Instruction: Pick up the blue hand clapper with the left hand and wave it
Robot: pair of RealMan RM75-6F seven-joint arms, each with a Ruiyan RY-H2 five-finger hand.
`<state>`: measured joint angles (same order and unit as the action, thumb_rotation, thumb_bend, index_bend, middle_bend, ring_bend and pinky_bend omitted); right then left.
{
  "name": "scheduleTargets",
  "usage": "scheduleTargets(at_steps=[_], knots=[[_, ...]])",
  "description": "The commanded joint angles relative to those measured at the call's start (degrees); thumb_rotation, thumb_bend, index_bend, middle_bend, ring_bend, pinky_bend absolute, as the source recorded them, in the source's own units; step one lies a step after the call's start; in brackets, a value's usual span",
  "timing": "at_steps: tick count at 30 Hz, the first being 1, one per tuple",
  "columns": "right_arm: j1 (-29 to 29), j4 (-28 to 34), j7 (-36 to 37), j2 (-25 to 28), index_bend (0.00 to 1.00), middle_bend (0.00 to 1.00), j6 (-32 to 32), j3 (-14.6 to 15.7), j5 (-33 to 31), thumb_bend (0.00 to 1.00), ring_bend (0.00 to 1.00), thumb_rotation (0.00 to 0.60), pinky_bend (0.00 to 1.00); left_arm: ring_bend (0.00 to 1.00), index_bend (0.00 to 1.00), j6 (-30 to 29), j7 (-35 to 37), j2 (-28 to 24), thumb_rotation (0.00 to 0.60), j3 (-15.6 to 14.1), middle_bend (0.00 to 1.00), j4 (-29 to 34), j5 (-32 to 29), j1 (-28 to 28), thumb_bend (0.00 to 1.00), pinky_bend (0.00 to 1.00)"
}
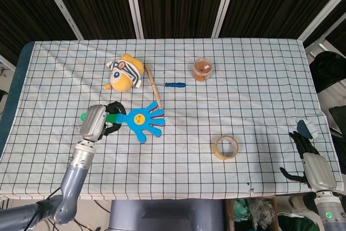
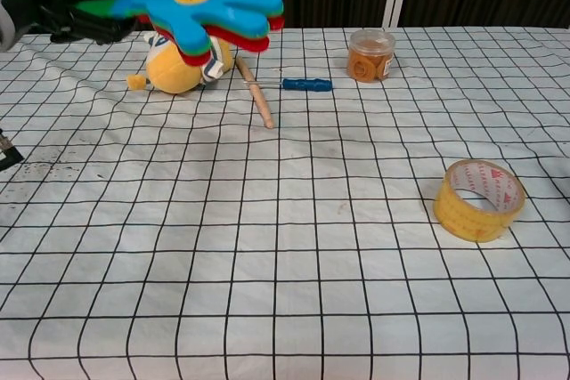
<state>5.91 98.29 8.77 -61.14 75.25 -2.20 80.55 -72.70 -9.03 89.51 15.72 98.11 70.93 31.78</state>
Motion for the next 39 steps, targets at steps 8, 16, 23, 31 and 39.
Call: scheduleTargets(at_steps=[8,16,23,31,39], knots=[[-0.03,0.04,-0.24,0.04,0.00,0.00,0.02,0.06,0.06,0.20,0.00,0.600,0.15,0.44,0.49,3.94,-19.97,5.13,0.600,-3.84,0.49,-6.12,-12.32,2.45,0.42,0.63],[-0.08,0.12,-0.37,0.03,0.00,0.00,0.08,0.11,0.12,0.20,0.00,0.600,0.15,0.09,0.24,4.67,-21.47,5.87,0.600,-4.48,0.13,-7.09,-14.72,2.49,0.21,0.22],[-0.08,0.17,-0.27,0.08,0.00,0.00,0.02,0.07,0.01,0.20,0.00,0.600,0.15,0.00,0.00,4.02,-22.46,3.82,0.600,-4.93,0.00,-4.82,-15.46,1.88,0.00,0.04],[-0.06,0.27,-0.20,0.19,0.00,0.00,-0.13,0.04,-0.19,0.20,0.00,0.600,0.15,0.00,0.00,2.35,-21.26,-0.87,0.600,-5.68,0.00,-0.39,-14.43,-0.07,0.00,0.02],[-0.05,0.03,-1.00,0.18,0.00,0.00,-0.03,0.17,0.12,0.20,0.00,0.600,0.15,0.00,0.00,-2.07,-18.83,-7.75,0.600,-8.05,0.00,3.54,-9.51,-4.02,0.00,0.02]])
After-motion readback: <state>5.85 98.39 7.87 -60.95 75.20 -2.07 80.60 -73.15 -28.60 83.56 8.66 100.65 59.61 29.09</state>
